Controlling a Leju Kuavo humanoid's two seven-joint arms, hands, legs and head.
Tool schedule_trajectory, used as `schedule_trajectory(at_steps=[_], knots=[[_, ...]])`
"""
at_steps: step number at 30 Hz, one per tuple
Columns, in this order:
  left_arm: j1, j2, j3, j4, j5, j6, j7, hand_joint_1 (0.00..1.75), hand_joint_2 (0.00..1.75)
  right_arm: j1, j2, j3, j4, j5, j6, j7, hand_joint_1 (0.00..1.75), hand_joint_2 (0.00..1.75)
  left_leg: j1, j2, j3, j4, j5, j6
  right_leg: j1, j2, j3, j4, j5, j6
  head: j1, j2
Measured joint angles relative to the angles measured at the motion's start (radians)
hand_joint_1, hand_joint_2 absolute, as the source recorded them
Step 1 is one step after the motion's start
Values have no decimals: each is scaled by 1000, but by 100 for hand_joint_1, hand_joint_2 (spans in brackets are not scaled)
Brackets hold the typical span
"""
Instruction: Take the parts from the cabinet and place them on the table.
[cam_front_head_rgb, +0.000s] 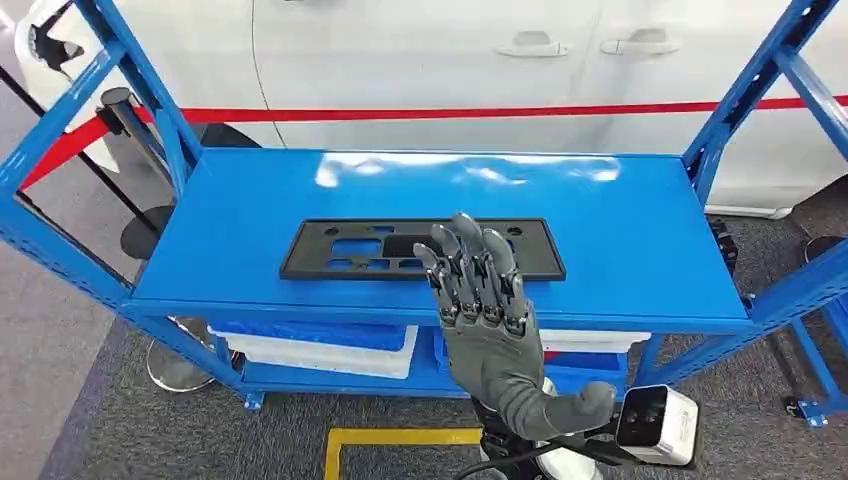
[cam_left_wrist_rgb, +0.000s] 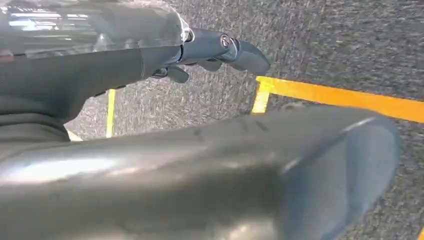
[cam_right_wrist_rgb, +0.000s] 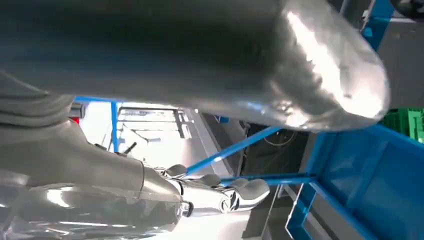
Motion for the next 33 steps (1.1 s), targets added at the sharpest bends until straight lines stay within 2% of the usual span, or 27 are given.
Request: schedule_trajectory(at_steps=[1, 2, 3, 4, 5, 6, 7, 9, 10, 12, 13, 14, 15, 16, 18, 20, 22, 23, 24, 25, 26, 28, 29, 30, 31, 33], knots=[[1, 0, -2, 0, 0, 0, -1, 0, 0, 0, 0, 0, 0, 0, 0, 0, 0, 0, 2, 0, -6, -60, 41, -1, -1, 1, 26, 0, -19, 4, 0, 0], [1, 1, -4, 2, 0, 0, -2, 0, 0, 0, 0, 0, 0, 0, 0, 0, 0, 0, 4, 0, -5, -129, 125, 2, -1, 1, 48, 0, -35, 8, 0, 0], [5, 2, -7, 4, 0, 0, -2, 0, 0, 0, 0, 0, 0, 0, 0, 0, 0, 0, 4, 2, -7, -194, 240, 5, -1, 0, 60, 0, -52, 12, 0, 0], [12, 2, -8, 5, 0, 0, -2, 0, 0, -1, 0, 0, 2, 0, -1, 0, 0, 0, -1, 4, -21, -212, 318, 13, 3, 1, 73, 16, -68, 19, 3, 0], [9, 2, -9, 5, 0, 0, -3, 0, 0, 0, 0, -1, 2, 0, -2, 0, 0, 0, -4, 5, -12, -202, 295, 24, 3, 6, 63, 15, -77, 28, 2, 0], [7, 2, -10, 5, 0, -1, -3, 0, 0, 0, 0, 0, 2, 0, -2, 1, 0, 0, -5, 2, -18, -197, 306, 31, 5, 5, 64, 17, -85, 36, 4, 0], [7, 2, -12, 6, 0, -1, -4, 0, 0, -2, 1, 0, 1, 0, -1, 0, 0, 0, -9, 2, -19, -195, 300, 36, 1, 4, 67, 12, -88, 42, 3, 0], [1, 2, -14, 6, 0, -1, -5, 0, 0, -5, 1, 0, -3, 0, -1, 0, 0, 0, -3, 0, -8, -208, 296, 47, -4, 1, 73, 23, -107, 52, 3, 0], [-3, 2, -15, 6, 0, -1, -7, 0, 0, -8, 1, 0, -6, 0, 0, 0, 0, 0, -3, 0, -2, -212, 291, 54, -4, -1, 49, 68, -128, 55, 7, 0], [-6, 3, -15, 6, 0, -1, -7, 0, 0, -9, 0, 0, -6, 0, 0, 0, 0, 0, -4, 0, 5, -213, 282, 61, -4, -2, -54, 234, -189, 61, 7, 0], [-6, 3, -16, 6, 0, -1, -7, 0, 0, -7, 0, 0, -6, 0, 0, 0, 0, 0, -5, 0, 9, -213, 278, 62, -4, -2, -103, 302, -201, 63, 8, 0], [-5, 3, -16, 6, 0, -2, -7, 0, 0, -7, 0, 0, -6, 0, 0, 0, 0, 0, -6, 0, 15, -213, 272, 62, -4, -2, -140, 335, -189, 64, 7, 0], [-4, 3, -16, 6, 0, -2, -7, 0, 0, -7, 0, 0, -6, 0, -2, 1, 0, 0, -6, -2, 23, -213, 267, 62, -4, -2, -148, 316, -149, 62, 7, 0], [-5, 3, -16, 6, 1, -2, -7, 0, 0, -7, 0, 0, -5, 0, -3, 3, 0, 0, -6, -4, 33, -213, 261, 61, -3, -2, -136, 261, -95, 58, 8, 0], [-5, 3, -16, 6, 3, -1, -8, 0, 0, -8, 0, 0, -5, 21, -30, 4, 0, 0, -7, -7, 48, -213, 252, 57, -1, -2, -85, 96, 18, 43, 8, 0], [-7, 2, -17, 6, 5, -1, -8, 0, 0, -10, 0, 0, -2, 48, -57, 5, 0, 0, -13, -10, 46, -210, 248, 49, 7, -3, -72, 47, 10, 34, 10, 0], [-5, 2, -17, 6, 5, -1, -8, 0, 0, -11, 0, 0, 1, 58, -65, 5, 0, 0, -10, -8, 46, -218, 251, 37, 10, 0, -76, 50, 10, 28, 9, 0], [-6, 2, -17, 6, 6, -1, -8, 0, 0, -12, 0, 0, 1, 66, -74, 5, 0, 0, -12, -8, 49, -220, 252, 32, 6, 0, -74, 42, 13, 22, 9, 0], [-7, 2, -18, 6, 6, -1, -8, 0, 0, -12, 0, 0, 3, 82, -90, 5, 0, 0, -10, -7, 46, -214, 243, 27, -4, -4, -66, 31, 19, 16, 8, 0], [-7, 2, -18, 6, 7, -1, -8, 0, 0, -14, 0, 0, 5, 113, -118, 9, 0, 0, -11, -3, 40, -190, 225, 21, -3, -5, -61, 26, 20, 14, 9, 0], [-7, 2, -18, 6, 8, -1, -9, 0, 0, -16, 0, 0, 9, 143, -145, 14, 0, 0, -10, -2, 14, -129, 186, 18, -3, -8, -61, 26, 20, 9, 8, 0], [-5, 2, -19, 6, 11, -1, -10, 0, 0, -16, -2, 0, 32, 214, -213, 23, 0, 0, -5, -2, -58, 29, 114, 10, -2, -10, -61, 27, 18, 7, 8, 0], [-3, 2, -20, 6, 13, -1, -10, 0, 0, -14, -3, 0, 47, 244, -244, 23, 0, 0, -4, -2, -81, 78, 104, 7, -2, -10, -61, 28, 18, 7, 8, 0], [-2, 2, -21, 6, 19, -1, -12, 0, 0, -11, -7, 0, 64, 281, -282, 23, 0, 175, -2, -1, -80, 76, 118, 5, -3, -10, -60, 28, 18, 8, 8, 0], [-2, 2, -21, 6, 22, -1, -13, 0, 0, -8, -11, 0, 78, 309, -313, 23, 0, 175, 0, -1, -58, 32, 150, 3, -4, -9, -59, 29, 17, 8, 8, 0], [-3, 2, -22, 6, 22, -2, -14, 0, 0, 1, -19, 0, 107, 373, -376, 27, 0, 175, 5, 0, 34, -152, 241, 4, -5, -7, -56, 34, 12, 16, 8, 0]])
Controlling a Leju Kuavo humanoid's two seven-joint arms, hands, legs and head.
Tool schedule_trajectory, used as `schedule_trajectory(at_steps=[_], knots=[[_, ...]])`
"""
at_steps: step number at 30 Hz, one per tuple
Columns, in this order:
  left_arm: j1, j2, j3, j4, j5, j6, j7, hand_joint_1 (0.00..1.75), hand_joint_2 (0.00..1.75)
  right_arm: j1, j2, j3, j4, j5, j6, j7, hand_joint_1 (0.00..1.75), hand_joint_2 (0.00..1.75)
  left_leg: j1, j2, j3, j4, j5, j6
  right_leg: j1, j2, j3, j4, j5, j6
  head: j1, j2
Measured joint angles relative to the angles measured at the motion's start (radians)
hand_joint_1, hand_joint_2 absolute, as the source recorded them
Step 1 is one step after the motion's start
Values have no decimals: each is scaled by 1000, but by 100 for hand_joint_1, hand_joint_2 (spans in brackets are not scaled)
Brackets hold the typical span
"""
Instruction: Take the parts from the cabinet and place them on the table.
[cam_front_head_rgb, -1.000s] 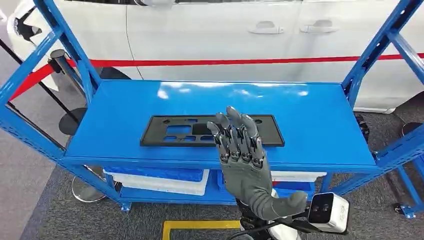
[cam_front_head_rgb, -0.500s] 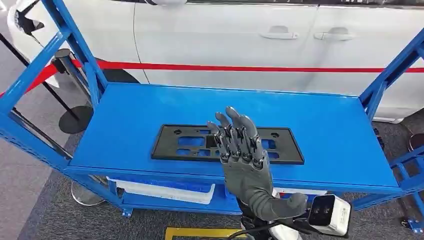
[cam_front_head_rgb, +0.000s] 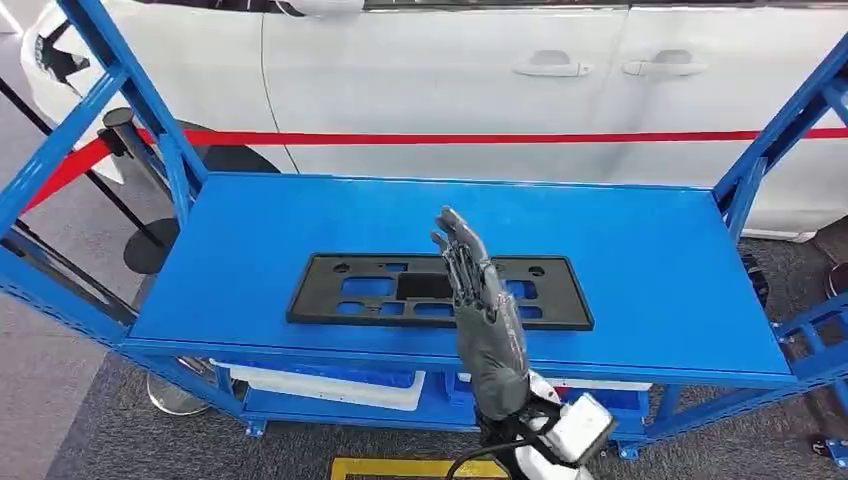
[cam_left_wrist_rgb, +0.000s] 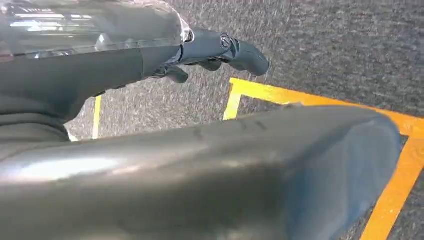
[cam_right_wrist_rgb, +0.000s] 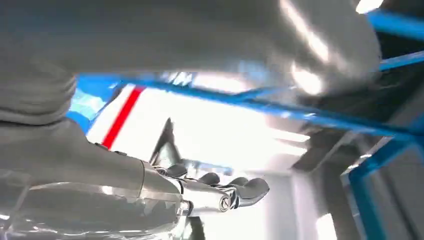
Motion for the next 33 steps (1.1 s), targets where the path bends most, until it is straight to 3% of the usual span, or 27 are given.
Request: schedule_trajectory(at_steps=[1, 2, 5, 6, 7, 8, 10, 11, 12, 13, 15, 16, 17, 20, 22, 23, 25, 26, 27, 28, 29, 31, 32, 33], knots=[[-1, 0, -1, 0, 0, -2, 0, 0, 0, 4, -4, 1, 11, 36, -30, 8, 0, 175, 1, 0, 27, -57, -4, 3, 1, 0, -1, 3, -4, 5, 0, 0], [-1, 0, -2, 0, 0, -4, 0, 0, 0, 8, -10, 2, 22, 60, -49, 14, 0, 175, -7, -2, 33, -69, -7, 13, 7, 1, -4, 9, -6, 11, 0, 0], [0, 0, -2, 0, 2, -7, 1, 0, 0, 16, -27, 13, 47, 146, -103, 51, 0, 175, -9, -3, 30, -68, -5, 31, 6, 0, -1, -1, -1, 26, 2, 0], [0, -1, -3, 0, 2, -7, 1, 0, 0, 17, -32, 18, 52, 179, -124, 68, 0, 175, -1, -2, 34, -78, 1, 42, 4, 1, -4, 5, -9, 31, 2, 0], [1, -1, -3, 0, 4, -9, 0, 0, 0, 17, -40, 22, 59, 213, -151, 86, 0, 175, -3, -1, 37, -81, 3, 46, 2, 0, -10, 26, -24, 35, 2, 0], [0, -1, -3, 0, 4, -12, -2, 0, 0, 16, -48, 27, 66, 244, -179, 98, 0, 175, -3, -1, 36, -81, 3, 52, 1, 0, -34, 77, -58, 38, 2, 0], [1, -1, -3, 0, 4, -17, -2, 0, 0, 21, -65, 38, 93, 294, -232, 116, 0, 175, -5, -1, 35, -81, 2, 55, 1, 0, -112, 235, -130, 44, 2, 0], [3, -1, -4, 0, 5, -20, -2, 0, 0, 26, -74, 44, 106, 308, -249, 119, 0, 175, -6, -1, 35, -80, 2, 56, 1, 0, -143, 292, -143, 45, 3, 0], [4, -2, -4, 0, 5, -21, -2, 0, 0, 29, -79, 49, 114, 319, -263, 121, 0, 175, -7, -1, 35, -80, 2, 57, 1, 0, -155, 308, -134, 44, 2, 0], [6, -2, -5, 0, 8, -22, -2, 0, 0, 29, -86, 57, 125, 336, -281, 123, 0, 175, -8, -2, 36, -79, 0, 56, 1, 0, -141, 272, -100, 42, 2, 0], [6, -4, -5, 0, 11, -24, -3, 0, 0, 29, -94, 70, 140, 357, -303, 134, 0, 175, -9, -3, 43, -79, -3, 53, 2, 0, -61, 104, -7, 31, 2, 0], [6, -5, -5, 0, 11, -26, -4, 0, 0, 29, -98, 76, 147, 368, -314, 141, 0, 175, -9, -4, 44, -79, -5, 51, 3, 0, -24, 25, 18, 24, 3, 0], [5, -6, -6, 0, 12, -28, -5, 0, 0, 28, -102, 81, 154, 375, -324, 143, 0, 175, -17, -4, 41, -75, -7, 44, 11, 0, -16, 5, 6, 22, 2, 0], [10, -8, -10, 0, 13, -36, -5, 0, 0, 31, -116, 93, 174, 422, -369, 164, 0, 175, -12, -3, 45, -83, -5, 29, 14, 4, -19, 5, 10, 14, 2, 0], [11, -9, -13, 0, 13, -38, -4, 0, 0, 33, -122, 106, 185, 509, -431, 185, 0, 175, -12, -2, 42, -66, -22, 17, 2, 1, -11, -11, 18, 2, 2, 0], [10, -9, -14, 0, 13, -39, -4, 0, 0, 32, -123, 111, 189, 536, -451, 192, 0, 175, -12, -1, 22, -21, -54, 14, 2, 0, -12, -11, 17, -5, -1, 0], [12, -9, -18, 0, 10, -40, -2, 0, 0, 35, -127, 120, 200, 585, -476, 218, 0, 175, -9, -1, -49, 131, -129, 8, 4, -2, -12, -10, 16, -7, 0, 0], [14, -10, -21, 0, 8, -42, -1, 0, 0, 37, -129, 126, 206, 617, -490, 237, 0, 175, -9, -1, -83, 202, -151, 5, 5, -2, -13, -9, 16, -8, 0, 0], [16, -11, -23, 0, 7, -43, 1, 0, 0, 37, -131, 133, 210, 648, -498, 254, 0, 175, -8, -1, -97, 229, -149, 3, 5, -2, -13, -7, 15, -9, 0, 0], [17, -11, -26, 0, 5, -46, 3, 0, 0, 37, -133, 139, 214, 673, -502, 268, 0, 175, -8, -1, -87, 204, -120, 3, 5, -1, -13, -5, 14, -9, 0, 0], [17, -11, -27, 0, 3, -48, 3, 0, 0, 37, -134, 144, 216, 692, -503, 279, 0, 175, -8, -1, -59, 143, -80, 4, 5, 1, -12, -3, 12, -8, 0, 0], [15, -11, -29, 0, 2, -51, 3, 0, 0, 38, -138, 153, 217, 731, -512, 300, 0, 175, -7, 0, 25, -33, 3, 11, 5, 2, -10, 4, 6, -3, 0, 0], [15, -11, -30, 0, 2, -54, 3, 0, 0, 37, -140, 159, 219, 762, -521, 312, 0, 175, -11, 0, 41, -62, -18, 16, 11, 2, -13, 7, 4, 2, 0, 0], [14, -11, -32, 0, 2, -55, 3, 0, 0, 38, -143, 162, 220, 787, -526, 321, 0, 175, -13, -2, 40, -67, -12, 25, 11, 4, -16, 9, 5, 7, 1, 0]])
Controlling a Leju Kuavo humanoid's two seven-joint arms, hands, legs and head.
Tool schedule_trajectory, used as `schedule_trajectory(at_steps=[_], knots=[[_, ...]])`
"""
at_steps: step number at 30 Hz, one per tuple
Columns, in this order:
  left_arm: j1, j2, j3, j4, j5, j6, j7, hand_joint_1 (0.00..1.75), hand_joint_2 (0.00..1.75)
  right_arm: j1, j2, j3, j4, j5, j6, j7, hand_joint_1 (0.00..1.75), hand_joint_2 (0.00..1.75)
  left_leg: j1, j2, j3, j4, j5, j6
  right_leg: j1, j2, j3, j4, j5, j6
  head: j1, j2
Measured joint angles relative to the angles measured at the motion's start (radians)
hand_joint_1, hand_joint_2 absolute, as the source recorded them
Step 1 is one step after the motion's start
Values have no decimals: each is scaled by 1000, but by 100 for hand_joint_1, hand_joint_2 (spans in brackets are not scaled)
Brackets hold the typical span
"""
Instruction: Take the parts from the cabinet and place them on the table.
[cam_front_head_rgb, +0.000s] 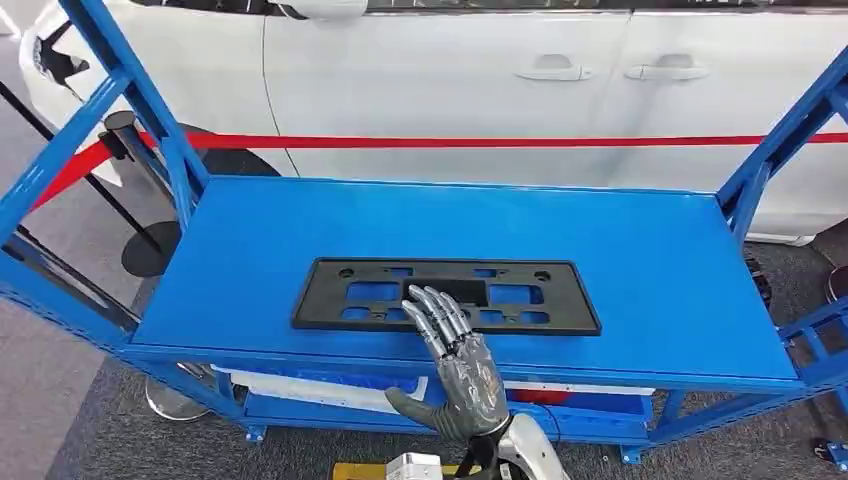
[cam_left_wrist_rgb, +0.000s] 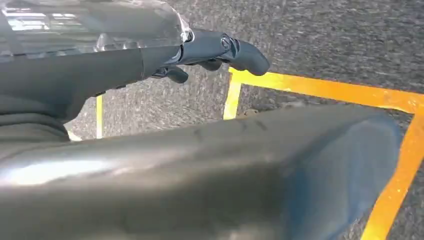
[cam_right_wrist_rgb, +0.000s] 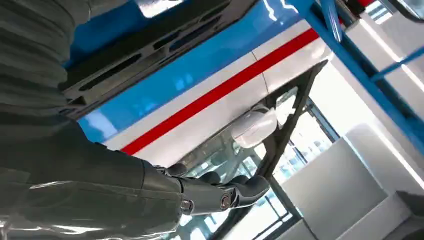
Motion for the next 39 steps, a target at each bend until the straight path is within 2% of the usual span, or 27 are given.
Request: schedule_trajectory(at_steps=[2, 3, 4, 5, 7, 8, 9, 10, 11, 13, 14, 15, 18, 19, 20, 21, 23, 24, 25, 26, 28, 29, 30, 33, 35, 36, 39], knots=[[3, 0, -5, 0, 0, -3, 1, 0, 0, 1, -7, 10, 4, 55, -16, 24, 0, 175, -3, 0, -3, 0, 1, 8, -3, -1, 1, -6, 4, 9, 0, 0], [3, -1, -6, 0, 2, -5, 1, 0, 0, 0, -10, 13, 6, 87, -21, 36, 0, 175, 2, 0, -1, -7, 5, 15, 1, -1, 3, -7, 4, 15, 0, 0], [3, -2, -7, 0, 5, -6, 1, 0, 0, 0, -16, 15, 9, 120, -25, 46, 0, 175, 7, 1, 4, -17, 11, 23, -1, 0, 2, -1, -3, 21, 1, 0], [3, -2, -10, 0, 5, -6, 1, 0, 0, -1, -21, 18, 11, 142, -28, 52, 0, 175, 6, 2, 5, -19, 13, 29, -4, -1, -9, 29, -28, 25, 1, 0], [3, -4, -11, 0, 11, -10, 1, 0, 0, -2, -32, 24, 18, 175, -28, 62, 0, 175, 5, 3, 2, -19, 14, 34, -5, -1, -78, 174, -107, 32, 0, 0], [4, -4, -11, 0, 16, -13, 1, 0, 0, -3, -39, 28, 25, 189, -27, 69, 0, 175, 4, 3, 1, -19, 14, 35, -6, -1, -114, 247, -135, 34, 1, 0], [5, -5, -11, 0, 19, -14, 1, 0, 0, -4, -44, 31, 31, 198, -26, 71, 0, 175, 4, 3, 0, -18, 14, 35, -8, -1, -134, 287, -140, 36, 0, 0], [5, -6, -11, 0, 20, -16, 1, 0, 0, -6, -49, 34, 36, 209, -21, 72, 0, 175, 4, 2, 1, -18, 14, 35, -10, -2, -133, 283, -124, 37, 1, 0], [5, -8, -11, 0, 24, -16, 0, 0, 0, -12, -55, 37, 42, 221, -16, 77, 0, 175, 4, 2, 2, -17, 13, 34, -11, -2, -111, 237, -89, 36, 1, 0], [5, -13, -11, 0, 32, -16, -2, 0, 0, -30, -59, 43, 56, 245, -7, 90, 0, 175, 4, 1, 6, -15, 11, 30, -12, -3, -22, 62, 0, 29, 1, 0], [5, -15, -11, 0, 38, -16, -4, 0, 0, -43, -61, 45, 63, 252, -3, 93, 0, 175, 3, 1, 5, -13, 9, 25, -11, -3, 5, 2, -1, 24, 1, 0], [4, -16, -10, 0, 39, -16, -5, 0, 0, -54, -61, 49, 72, 257, 3, 98, 0, 175, -3, 1, 2, -8, 7, 18, -5, -3, 5, -6, 1, 20, 0, 0], [5, -19, -10, 0, 47, -18, -8, 0, 0, -88, -68, 57, 112, 260, 27, 105, 0, 175, -1, 1, 3, -17, 12, 0, -2, 0, 1, -7, 5, 7, 0, 0], [4, -19, -10, 0, 48, -18, -9, 0, 0, -101, -69, 59, 124, 260, 28, 105, 0, 175, 0, 1, 0, -11, 6, -5, -10, -2, 4, -16, 11, -2, 0, 0], [5, -19, -10, 0, 49, -18, -10, 0, 0, -113, -71, 62, 134, 260, 29, 105, 0, 175, 3, 2, -9, 14, -14, -9, -10, -3, 5, -17, 12, -8, 0, 0], [5, -19, -10, 0, 50, -18, -11, 0, 0, -121, -72, 64, 140, 260, 29, 105, 0, 175, 3, 2, -34, 69, -51, -12, -10, -4, 3, -16, 11, -13, -2, 0], [6, -19, -10, 0, 51, -18, -13, 0, 0, -129, -72, 67, 155, 260, 31, 105, 0, 175, 4, 2, -107, 228, -124, -17, -7, -7, 2, -16, 10, -15, -1, 0], [7, -19, -10, 0, 51, -18, -13, 0, 0, -131, -74, 69, 163, 260, 34, 105, 0, 175, 4, 2, -136, 290, -139, -19, -5, -8, 2, -14, 10, -16, -1, 0], [9, -19, -10, 0, 53, -18, -14, 0, 0, -131, -74, 71, 169, 258, 39, 105, 0, 175, 4, 2, -142, 298, -129, -18, -5, -8, 2, -14, 9, -17, -1, 0], [10, -19, -10, 0, 58, -19, -14, 0, 0, -137, -75, 73, 177, 253, 49, 105, 0, 175, 4, 2, -125, 260, -96, -17, -5, -7, 3, -12, 9, -18, -1, 0], [9, -19, -9, 0, 61, -19, -14, 0, 0, -162, -75, 82, 196, 244, 67, 104, 0, 175, 4, 2, -49, 96, -4, -9, -5, -3, 5, -8, 6, -15, -1, 0], [9, -20, -8, 0, 63, -19, -14, 0, 0, -176, -75, 85, 206, 240, 73, 103, 0, 175, 3, 3, -16, 21, 20, -2, -4, -2, 4, -7, 3, -12, -1, 0], [7, -21, -8, 0, 66, -19, -9, 0, 0, -192, -74, 88, 221, 238, 83, 102, 0, 175, -3, 4, -7, -2, 7, 2, 3, -1, 2, -2, 1, -8, -1, 0], [7, -31, -7, 0, 70, -17, 1, 0, 0, -227, -70, 99, 261, 239, 100, 101, 0, 175, -6, -1, -10, -3, 9, 12, -2, -3, -1, -7, 7, 9, 0, 0], [10, -40, -6, 0, 71, -16, 3, 0, 0, -254, -61, 104, 282, 243, 112, 106, 0, 175, 6, 1, -1, -23, 20, 27, 1, -1, -1, -6, 1, 19, 0, 0], [8, -42, -6, 0, 71, -14, 2, 0, 0, -264, -61, 105, 290, 244, 115, 106, 0, 175, 4, 1, 1, -26, 22, 29, -2, -2, -10, 21, -20, 25, 2, 0], [7, -49, -5, 0, 70, -16, 2, 0, 0, -284, -56, 118, 325, 248, 117, 109, 0, 175, 3, 1, 0, -26, 23, 34, -7, -3, -107, 220, -115, 36, 1, 0]])
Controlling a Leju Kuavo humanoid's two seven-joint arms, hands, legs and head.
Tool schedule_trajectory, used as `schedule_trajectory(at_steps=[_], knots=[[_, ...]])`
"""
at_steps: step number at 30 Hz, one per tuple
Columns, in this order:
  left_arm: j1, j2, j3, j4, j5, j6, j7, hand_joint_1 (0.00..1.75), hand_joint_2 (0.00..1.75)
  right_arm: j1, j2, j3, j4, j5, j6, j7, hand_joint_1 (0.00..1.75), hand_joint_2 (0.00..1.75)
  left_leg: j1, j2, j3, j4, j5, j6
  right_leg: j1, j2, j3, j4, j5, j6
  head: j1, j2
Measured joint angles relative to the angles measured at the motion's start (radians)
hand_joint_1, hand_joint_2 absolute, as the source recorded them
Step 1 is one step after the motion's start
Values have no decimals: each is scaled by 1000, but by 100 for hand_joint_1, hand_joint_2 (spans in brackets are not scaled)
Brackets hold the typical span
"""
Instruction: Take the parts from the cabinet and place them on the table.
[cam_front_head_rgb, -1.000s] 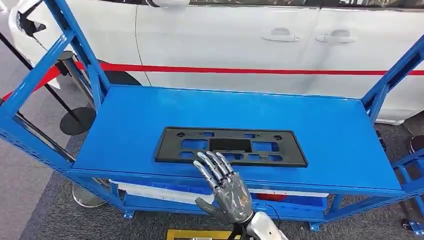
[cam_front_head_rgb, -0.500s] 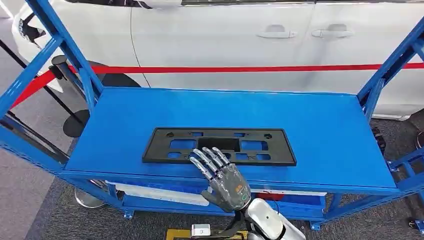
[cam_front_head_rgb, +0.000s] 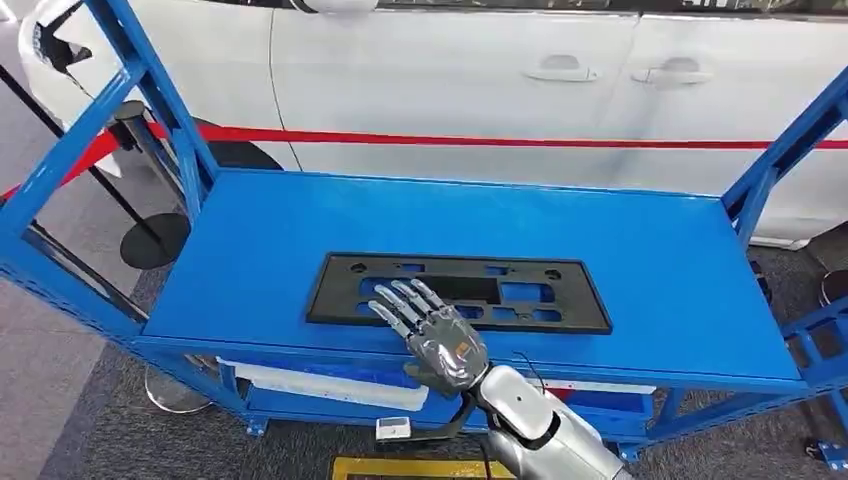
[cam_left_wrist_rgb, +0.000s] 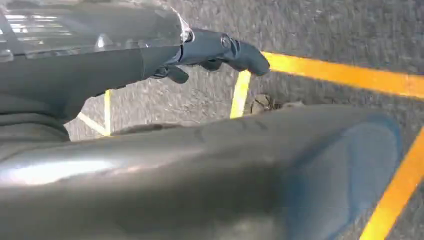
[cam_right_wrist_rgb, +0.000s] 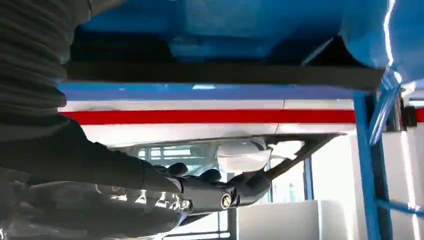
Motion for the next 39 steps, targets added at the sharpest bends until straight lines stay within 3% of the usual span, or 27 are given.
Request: schedule_trajectory(at_steps=[1, 2, 3, 5, 7, 15, 17, 18, 19, 20, 21, 22, 23, 24, 27, 28, 29, 30, 32, 33, 34, 35, 36, 38, 39], knots=[[0, 0, 1, 0, 0, 0, 0, 0, 0, 0, 1, 4, 11, 1, 0, 4, 0, 175, 0, 0, 0, 1, 0, 0, -2, 0, -27, 49, -7, 2, 0, 0], [1, 0, 1, 0, 0, 0, 0, 0, 0, 0, 1, 6, 16, 3, 0, 7, 0, 175, 0, -1, 0, 1, -1, -1, -4, 0, -28, 44, 11, 2, 0, 0], [1, 0, 1, 0, 0, 0, 0, 0, 0, -2, 1, 7, 19, 3, 0, 10, 0, 175, 1, -2, 1, 2, -2, -2, -6, 0, -8, -3, 49, 2, 0, 0], [1, -2, 2, 0, 0, 0, 0, 0, 0, -10, 1, 11, 24, 4, 0, 12, 0, 175, 2, -3, 4, 6, -6, -8, -8, -1, 69, -162, 133, -2, 0, 0], [0, -3, 3, 0, 1, -2, 0, 0, 0, -17, 3, 13, 26, 8, 0, 14, 0, 175, -7, -4, -2, 16, -13, -20, -2, 2, 93, -225, 128, -12, -1, 0], [0, -3, 3, 0, 1, -2, 0, 0, 0, -17, 3, 14, 27, 11, 0, 15, 0, 175, -6, -2, -3, 12, -11, -23, -1, 2, 90, -222, 129, -15, -2, 0], [1, -3, 3, 0, 2, -2, 0, 0, 0, -17, 3, 17, 29, 18, 2, 16, 0, 175, -6, -2, -2, 9, -11, -29, -1, 3, 89, -220, 128, -21, -1, 0], [0, -5, 3, 0, 2, -2, 0, 0, 0, -20, 3, 21, 31, 29, 9, 16, 0, 175, -5, -2, 1, 11, -15, -40, -4, 3, 91, -231, 133, -35, -1, 0], [0, -5, 3, 0, 2, -2, 0, 0, 0, -22, 5, 23, 31, 33, 13, 19, 0, 175, -1, -1, -3, 20, -23, -43, -5, 1, 94, -232, 135, -39, -1, 0], [-2, -8, 4, 0, 0, -8, 0, 0, 0, -43, 12, 26, 39, 47, 25, 33, 0, 175, 1, 0, -83, 196, -122, -51, -1, -1, 94, -232, 134, -50, -2, 0], [-2, -10, 3, 0, -11, -20, 2, 0, 0, -77, 18, 32, 80, 47, 51, 28, 0, 175, 1, 0, -96, 198, -60, -46, 5, 0, 97, -226, 129, -54, -2, 0], [-3, -10, 3, 0, -11, -21, 1, 0, 0, -86, 21, 32, 85, 45, 53, 27, 0, 175, 1, 0, -57, 115, -16, -39, 6, 2, 100, -226, 127, -53, -2, 0], [-3, -10, 3, 0, -13, -21, 1, 0, 0, -95, 24, 34, 92, 39, 54, 25, 0, 175, -2, 1, -28, 44, 4, -30, 6, 2, 101, -226, 126, -51, -1, 0], [-4, -10, 3, 0, -13, -22, 2, 0, 0, -106, 27, 35, 101, 34, 54, 25, 0, 175, -8, 1, -18, 26, -4, -28, 14, 2, 98, -222, 124, -47, -2, 0], [-4, -13, 3, 0, -13, -23, 3, 0, 0, -136, 34, 40, 130, 21, 53, 26, 0, 175, -11, -2, -20, 22, -4, -21, 8, 0, 94, -227, 130, -31, 0, 0], [-4, -16, 3, 0, -14, -23, 5, 0, 0, -147, 36, 42, 136, 19, 53, 27, 0, 175, -2, -2, -17, 9, 2, -12, 14, 1, 95, -226, 128, -25, 0, 0], [-4, -18, 3, 0, -14, -26, 6, 0, 0, -158, 37, 43, 143, 16, 54, 27, 0, 175, 0, -1, -12, 3, 7, -8, 9, 1, 92, -212, 115, -19, 0, 0], [-5, -19, 3, 0, -13, -25, 6, 0, 0, -174, 40, 45, 152, 14, 58, 27, 0, 175, 1, 1, -11, 2, 8, -4, 7, 0, 72, -173, 87, -14, 2, 0], [-6, -22, 3, 0, -13, -26, 6, 0, 0, -202, 53, 47, 183, 12, 76, 32, 0, 175, 0, 3, -12, 3, 8, 0, 2, 0, -3, -14, 10, -6, 2, 0], [-6, -23, 3, 0, -13, -26, 6, 0, 0, -213, 58, 49, 203, 7, 77, 32, 0, 175, 0, 2, -13, 3, 8, 0, 0, 0, -34, 47, -6, -3, 2, 0], [-6, -24, 3, 0, -11, -26, 5, 0, 0, -227, 66, 50, 226, 1, 76, 29, 0, 175, 0, 2, -12, 4, 8, 0, -3, 0, -48, 70, -1, -1, 3, 0], [-6, -26, 3, 0, -10, -26, 5, 0, 0, -245, 72, 52, 252, -6, 74, 26, 0, 175, 1, 1, -12, 6, 7, -1, -6, -1, -40, 48, 27, 0, 3, 0], [-6, -27, 3, 0, -6, -26, 2, 0, 0, -265, 82, 53, 280, -16, 71, 24, 0, 175, 1, 0, -12, 9, 5, -4, -8, -1, -11, -16, 70, 0, 2, 0], [-8, -30, 3, 0, 1, -22, 1, 0, 0, -305, 97, 53, 333, -34, 67, 5, 0, 175, 2, 0, -12, 17, 0, -12, -13, -1, 70, -184, 148, -3, 3, 0], [-9, -30, 3, 0, 2, -19, 0, 0, 0, -325, 103, 53, 360, -42, 68, 1, 0, 175, -6, -1, -18, 22, -4, -18, -6, 0, 80, -209, 129, -6, 3, 0]])
